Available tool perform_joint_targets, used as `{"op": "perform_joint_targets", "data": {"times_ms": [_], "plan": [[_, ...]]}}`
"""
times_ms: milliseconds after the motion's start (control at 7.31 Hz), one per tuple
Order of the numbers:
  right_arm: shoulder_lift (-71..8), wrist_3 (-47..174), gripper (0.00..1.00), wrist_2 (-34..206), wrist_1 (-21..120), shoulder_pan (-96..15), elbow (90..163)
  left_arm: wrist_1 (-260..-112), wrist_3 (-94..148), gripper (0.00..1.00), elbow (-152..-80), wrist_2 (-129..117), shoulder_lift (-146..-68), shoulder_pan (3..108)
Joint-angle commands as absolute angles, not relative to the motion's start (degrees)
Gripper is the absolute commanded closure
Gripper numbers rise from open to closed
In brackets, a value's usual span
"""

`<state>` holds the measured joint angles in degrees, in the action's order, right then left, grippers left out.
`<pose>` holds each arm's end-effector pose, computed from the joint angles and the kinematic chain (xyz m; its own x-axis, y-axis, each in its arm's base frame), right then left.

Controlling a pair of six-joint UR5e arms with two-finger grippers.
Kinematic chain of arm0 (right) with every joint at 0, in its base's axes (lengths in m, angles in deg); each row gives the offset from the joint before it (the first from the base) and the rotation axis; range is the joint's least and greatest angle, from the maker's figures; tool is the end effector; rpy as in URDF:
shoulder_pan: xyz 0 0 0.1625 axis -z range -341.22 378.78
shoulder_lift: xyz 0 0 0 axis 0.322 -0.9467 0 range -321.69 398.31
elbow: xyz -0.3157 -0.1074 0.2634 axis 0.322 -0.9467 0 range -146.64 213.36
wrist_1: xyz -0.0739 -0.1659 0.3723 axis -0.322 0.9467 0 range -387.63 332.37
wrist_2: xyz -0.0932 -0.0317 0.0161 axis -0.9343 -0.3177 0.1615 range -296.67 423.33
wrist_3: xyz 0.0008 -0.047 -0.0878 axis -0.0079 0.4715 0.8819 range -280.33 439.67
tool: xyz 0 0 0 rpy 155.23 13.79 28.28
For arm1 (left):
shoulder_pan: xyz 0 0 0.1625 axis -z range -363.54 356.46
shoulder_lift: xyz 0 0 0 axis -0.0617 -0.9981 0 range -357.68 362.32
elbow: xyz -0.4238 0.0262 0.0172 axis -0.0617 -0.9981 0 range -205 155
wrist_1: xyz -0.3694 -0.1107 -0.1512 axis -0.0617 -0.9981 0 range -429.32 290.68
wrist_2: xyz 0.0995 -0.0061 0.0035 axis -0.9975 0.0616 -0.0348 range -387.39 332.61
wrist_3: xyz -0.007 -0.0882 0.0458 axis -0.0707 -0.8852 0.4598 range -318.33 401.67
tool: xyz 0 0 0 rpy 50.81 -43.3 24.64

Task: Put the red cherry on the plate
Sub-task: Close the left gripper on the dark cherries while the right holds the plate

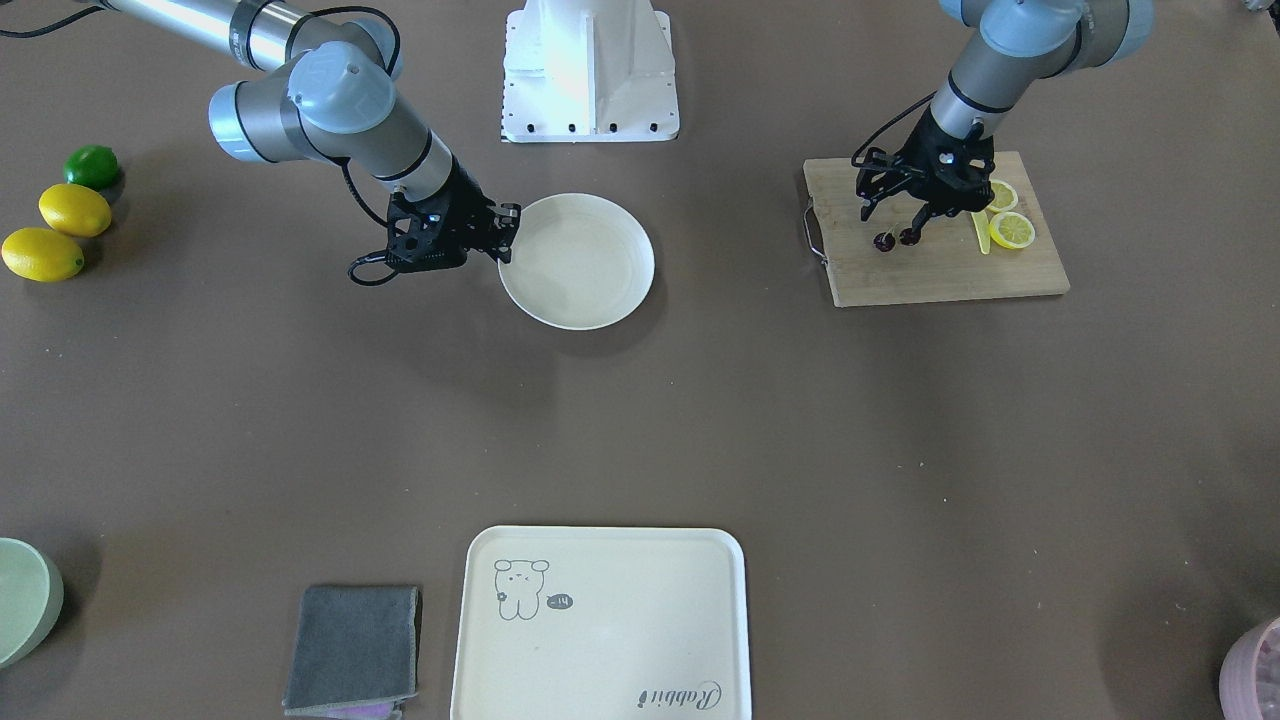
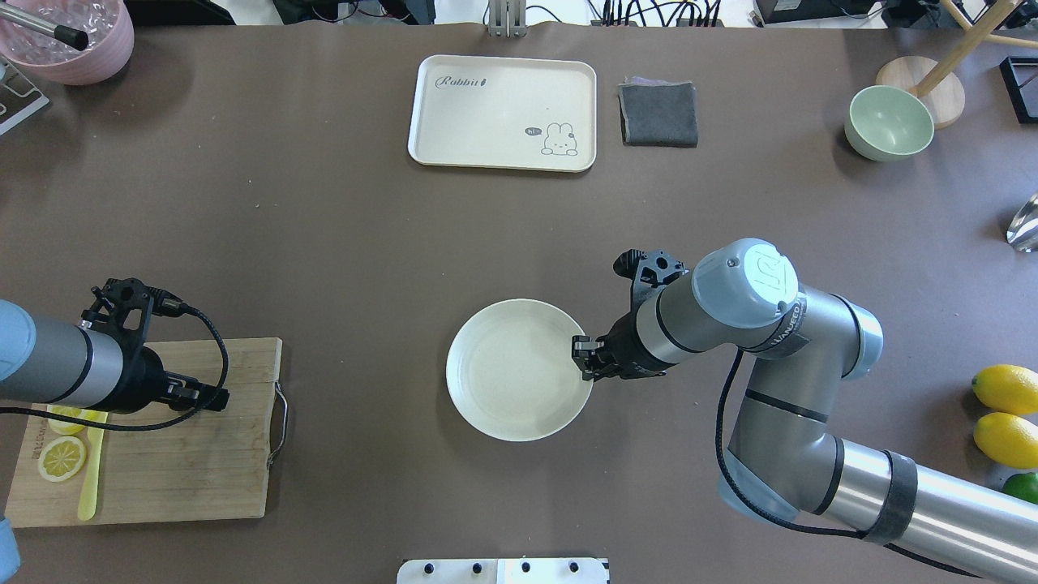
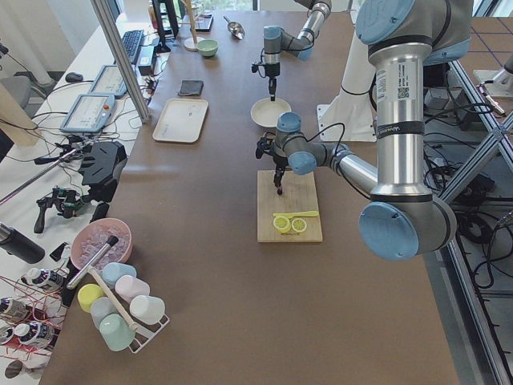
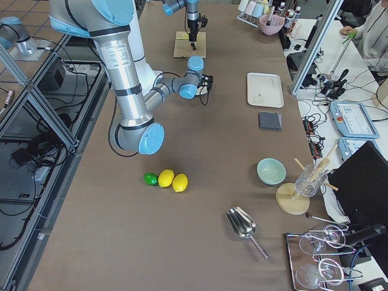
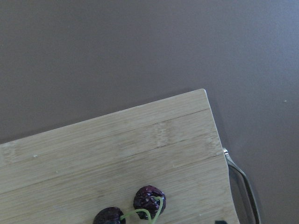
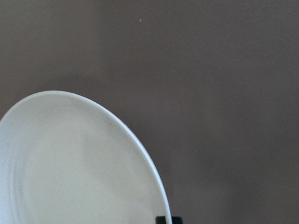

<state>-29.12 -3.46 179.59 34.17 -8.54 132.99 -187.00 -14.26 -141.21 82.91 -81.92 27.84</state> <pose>-0.5116 -0.3647 0.3032 0.4440 0.1085 0.8894 -0.0167 0.9935 -0.1128 0.3422 -0.3243 0.4363 0.6220 0.2359 -0.7467 -0.0974 0.9694 0.2252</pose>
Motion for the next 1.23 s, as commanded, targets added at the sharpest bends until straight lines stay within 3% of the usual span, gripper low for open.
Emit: {"op": "perform_joint_targets", "data": {"times_ms": [0,137,410,821,957,1094], "plan": [[-28.9,-3.3,0.32,179.0,34.2,-7.9,132.6,-187.0,-14.0,0.37,-139.8,82.9,-82.5,27.8],[-28.8,-3.5,0.01,178.8,34.2,-7.9,132.9,-187.0,-14.1,0.47,-140.1,82.9,-82.3,27.8],[-28.8,-3.5,0.01,177.6,34.2,-7.9,132.9,-187.0,-14.0,0.62,-140.2,83.0,-82.1,27.8],[-27.7,-7.0,0.01,177.5,34.2,-7.8,132.7,-187.0,-14.1,0.59,-140.7,82.9,-81.2,27.8],[-27.5,-7.0,0.01,177.4,34.2,-7.6,132.7,-187.0,-14.1,0.7,-140.9,83.0,-81.2,27.8],[-27.7,-7.1,0.01,177.5,34.2,-7.7,132.6,-187.0,-14.2,1.0,-140.9,83.0,-81.3,27.8]]}}
